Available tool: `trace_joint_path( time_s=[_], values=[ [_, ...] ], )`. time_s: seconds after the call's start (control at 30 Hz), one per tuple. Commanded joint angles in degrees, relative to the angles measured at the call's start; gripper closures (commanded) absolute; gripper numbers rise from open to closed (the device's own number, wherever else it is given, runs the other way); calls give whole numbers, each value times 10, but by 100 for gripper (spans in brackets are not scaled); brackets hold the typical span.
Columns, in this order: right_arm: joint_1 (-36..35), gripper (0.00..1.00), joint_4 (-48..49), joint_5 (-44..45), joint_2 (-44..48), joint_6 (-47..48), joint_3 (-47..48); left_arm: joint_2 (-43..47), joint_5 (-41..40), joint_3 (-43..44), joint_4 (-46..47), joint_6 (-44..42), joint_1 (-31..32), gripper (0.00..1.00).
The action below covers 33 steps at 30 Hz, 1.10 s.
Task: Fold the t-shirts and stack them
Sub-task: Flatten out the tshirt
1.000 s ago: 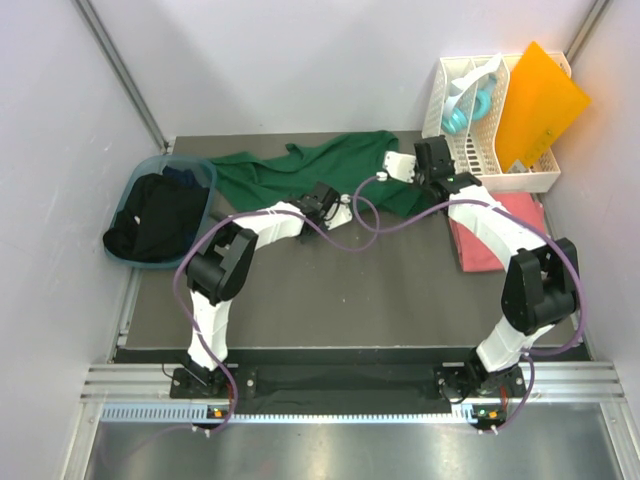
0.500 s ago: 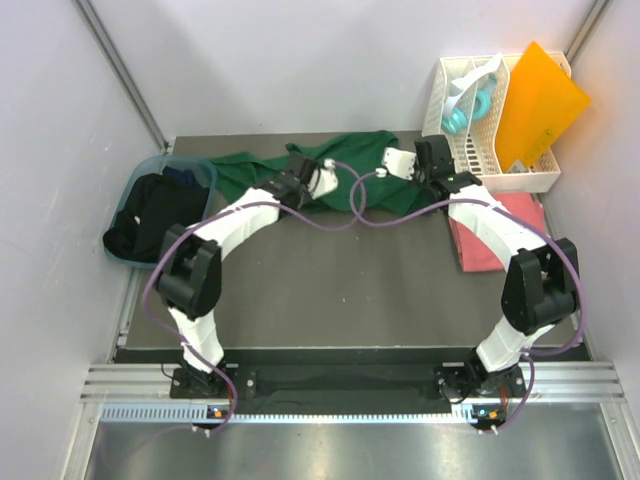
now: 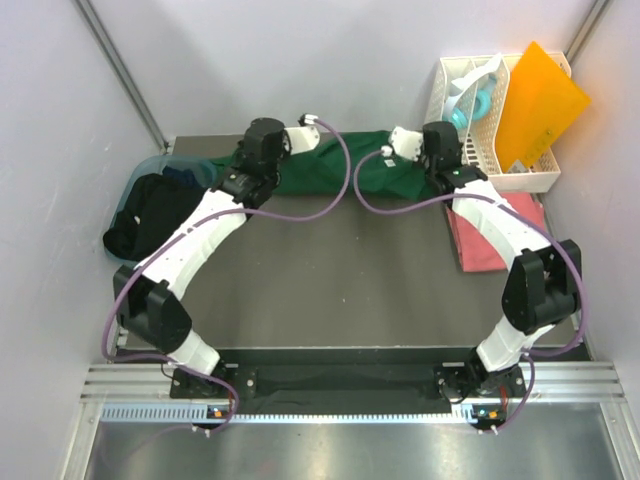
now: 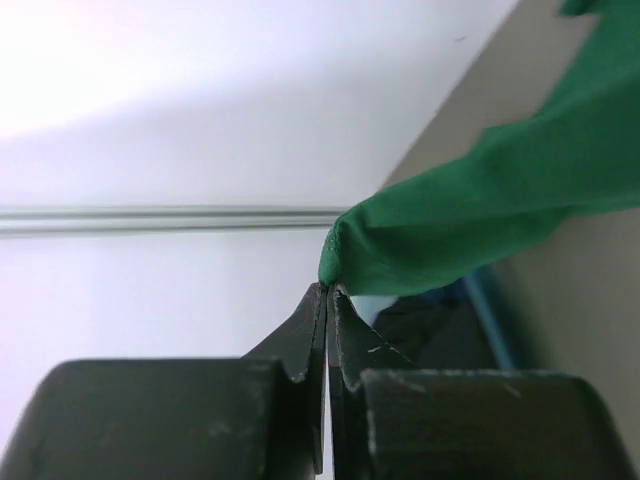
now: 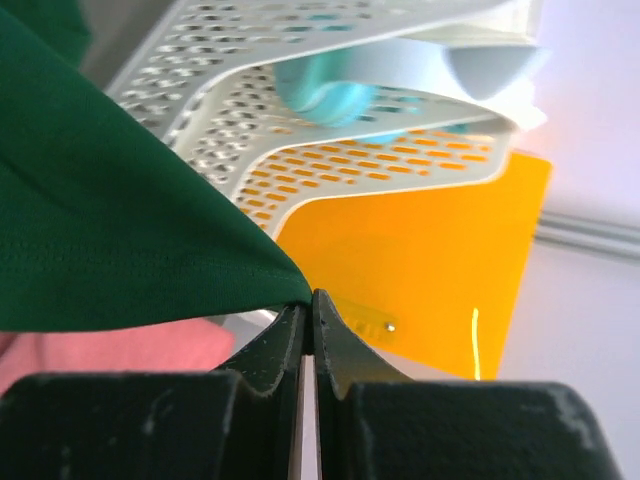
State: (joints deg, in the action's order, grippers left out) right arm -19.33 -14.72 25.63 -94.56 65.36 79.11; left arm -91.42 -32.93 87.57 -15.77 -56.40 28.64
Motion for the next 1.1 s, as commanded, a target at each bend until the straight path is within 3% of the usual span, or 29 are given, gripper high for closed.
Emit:
trace_joint_path(
  time_s=[0.0,0.27,0.5,0.67,0.93,1.07],
  values=[
    [25,100,121,61,35,-7,60,79,-20,-25,119,-98,-34,100],
    [47,100,294,70,153,63,33,186,34,-120,285,-204,-111,100],
    [51,100,407,44,240,132,3,246,85,-127,397,-236,-148,100],
    [51,100,467,18,270,171,31,256,140,-68,411,-281,-149,100],
    [51,100,457,-7,256,184,156,203,180,110,393,-303,-149,100],
    [51,100,471,-39,208,195,174,188,214,101,358,-286,-163,100]
  ],
)
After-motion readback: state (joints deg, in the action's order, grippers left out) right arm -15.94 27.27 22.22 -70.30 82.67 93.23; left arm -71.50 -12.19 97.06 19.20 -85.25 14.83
